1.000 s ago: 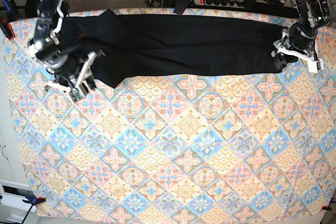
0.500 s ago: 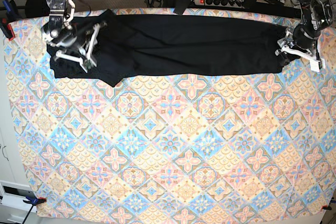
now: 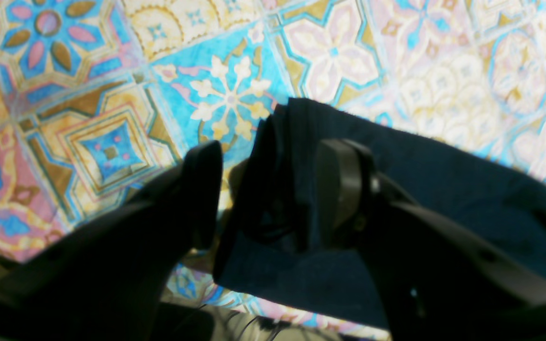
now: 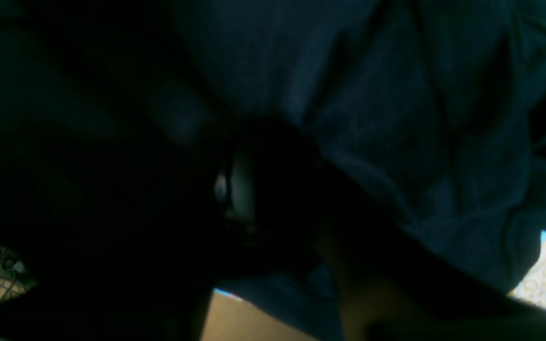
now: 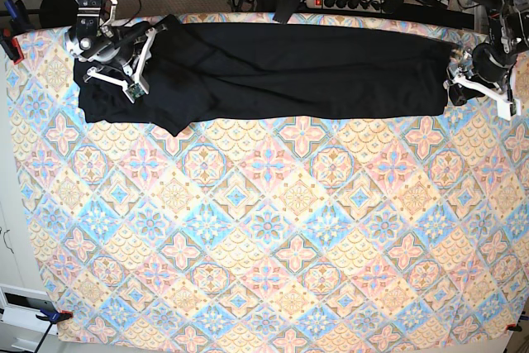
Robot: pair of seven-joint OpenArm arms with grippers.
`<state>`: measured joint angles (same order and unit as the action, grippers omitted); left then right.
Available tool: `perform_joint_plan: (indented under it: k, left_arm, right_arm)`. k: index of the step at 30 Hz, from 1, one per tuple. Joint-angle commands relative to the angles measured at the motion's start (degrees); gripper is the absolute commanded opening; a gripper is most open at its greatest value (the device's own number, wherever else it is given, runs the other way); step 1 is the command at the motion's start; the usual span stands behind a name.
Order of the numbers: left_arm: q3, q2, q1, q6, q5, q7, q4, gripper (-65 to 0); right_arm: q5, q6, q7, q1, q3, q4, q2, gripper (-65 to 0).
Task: Fold the T-shirt properly
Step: 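Press the strip's end with the right gripper, tucking the sleeve in, then push the strip's end with the left gripper toward the right gripper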
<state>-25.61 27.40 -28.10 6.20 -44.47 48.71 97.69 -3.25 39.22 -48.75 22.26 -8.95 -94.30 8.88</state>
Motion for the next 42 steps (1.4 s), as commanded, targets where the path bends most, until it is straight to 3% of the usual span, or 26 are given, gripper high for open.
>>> perform_joint_plan:
  k: [1, 7, 11, 15, 21, 24, 32, 34, 38, 41, 42]
  left_arm:
    - [0.33, 2.18, -0.08, 0.18, -0.41, -0.84, 0.55, -33.0]
    - [7.1, 6.84, 1.77, 0.18, -0.24, -0.84, -6.57, -33.0]
    - [9.56, 7.81, 3.53, 0.18, -0.24, -0.93, -10.26, -33.0]
    - [10.62, 7.81, 3.97, 0.18, 0.12, -0.93, -10.7, -33.0]
    - [17.65, 7.37, 7.92, 0.18, 5.65, -1.1, -15.8, -33.0]
    - [19.23, 5.7, 8.1, 0.18, 5.74, -1.02, -15.8, -33.0]
    - [25.21, 5.44, 7.92, 0.44, 5.22, -1.02, -15.62, -34.0]
    - [25.3, 5.35, 7.92, 2.73, 5.22, -1.02, -15.54, -38.7]
    - [24.86, 5.35, 8.19, 8.79, 3.46, -1.1, -15.54, -55.3]
    - [20.64, 5.35, 8.1, 8.97, 0.56, -1.1, -15.54, -65.0]
    - [18.7, 5.26, 8.01, 8.97, -0.06, -1.1, -15.54, -65.0]
  right_arm:
    - [-0.23, 0.78, -1.14, 0.46, -0.06, -0.86, 0.39, -53.3]
    - [-0.23, 0.78, -1.23, 0.46, -0.06, -2.8, 0.3, -53.3]
    - [-0.23, 0.78, -1.23, 0.46, -0.06, -3.15, 0.21, -53.3]
    - [-0.23, 0.78, -1.31, 0.46, -0.06, -3.94, 0.21, -53.3]
    - [-0.23, 0.78, -1.58, 0.46, -0.06, -5.17, 0.21, -53.3]
    - [-0.23, 0.78, -1.67, 0.46, -0.06, -5.43, 0.21, -53.3]
    - [-0.23, 0.78, -1.67, 0.38, -0.15, -5.52, 0.21, -53.3]
    - [-0.23, 0.78, -1.67, 0.29, -0.15, -5.52, 0.21, -53.3]
    - [-0.23, 0.78, -1.75, 0.2, -0.15, -5.52, 0.21, -53.3]
    - [-0.23, 0.78, -1.75, 0.2, -0.15, -5.52, 0.21, -53.3]
    - [-0.23, 0.78, -1.75, 0.2, -0.15, -5.52, 0.21, -53.3]
